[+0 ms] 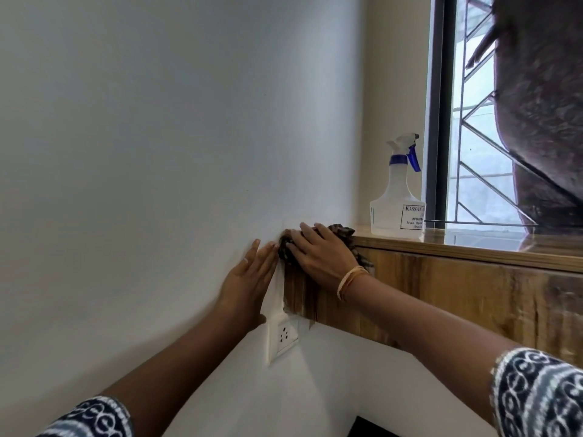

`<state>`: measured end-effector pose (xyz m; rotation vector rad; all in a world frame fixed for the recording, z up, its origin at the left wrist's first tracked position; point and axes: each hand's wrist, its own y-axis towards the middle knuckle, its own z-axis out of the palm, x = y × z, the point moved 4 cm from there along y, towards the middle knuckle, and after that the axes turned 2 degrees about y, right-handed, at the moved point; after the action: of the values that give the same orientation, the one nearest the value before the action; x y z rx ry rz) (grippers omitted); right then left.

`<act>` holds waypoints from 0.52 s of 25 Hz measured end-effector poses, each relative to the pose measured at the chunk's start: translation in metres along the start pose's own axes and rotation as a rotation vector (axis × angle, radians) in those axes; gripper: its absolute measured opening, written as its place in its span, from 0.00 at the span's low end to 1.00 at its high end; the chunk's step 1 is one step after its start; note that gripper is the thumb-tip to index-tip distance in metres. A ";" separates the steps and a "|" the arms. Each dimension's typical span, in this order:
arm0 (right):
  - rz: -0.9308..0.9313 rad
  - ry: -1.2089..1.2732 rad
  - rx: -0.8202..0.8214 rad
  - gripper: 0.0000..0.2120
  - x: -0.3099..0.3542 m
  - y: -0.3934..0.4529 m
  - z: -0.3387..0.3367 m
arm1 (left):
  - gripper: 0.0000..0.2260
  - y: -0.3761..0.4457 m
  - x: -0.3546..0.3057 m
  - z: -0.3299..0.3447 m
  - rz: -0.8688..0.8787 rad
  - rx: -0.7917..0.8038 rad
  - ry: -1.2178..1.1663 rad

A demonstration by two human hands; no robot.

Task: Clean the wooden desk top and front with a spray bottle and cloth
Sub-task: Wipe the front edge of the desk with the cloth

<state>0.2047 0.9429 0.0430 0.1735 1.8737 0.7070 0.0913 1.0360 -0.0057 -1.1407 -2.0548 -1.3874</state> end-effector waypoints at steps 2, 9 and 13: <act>0.058 0.032 -0.048 0.22 -0.006 -0.021 -0.004 | 0.53 0.001 0.000 -0.001 -0.003 -0.023 0.007; 0.392 0.080 -0.164 0.21 -0.020 -0.024 -0.009 | 0.53 0.001 0.000 -0.001 0.001 -0.015 0.003; 0.243 0.100 -0.065 0.23 0.003 0.010 0.006 | 0.52 0.002 -0.001 -0.002 0.006 -0.013 0.020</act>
<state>0.2065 0.9546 0.0448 0.3338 1.9411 0.9567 0.0930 1.0343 -0.0047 -1.1330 -2.0300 -1.4063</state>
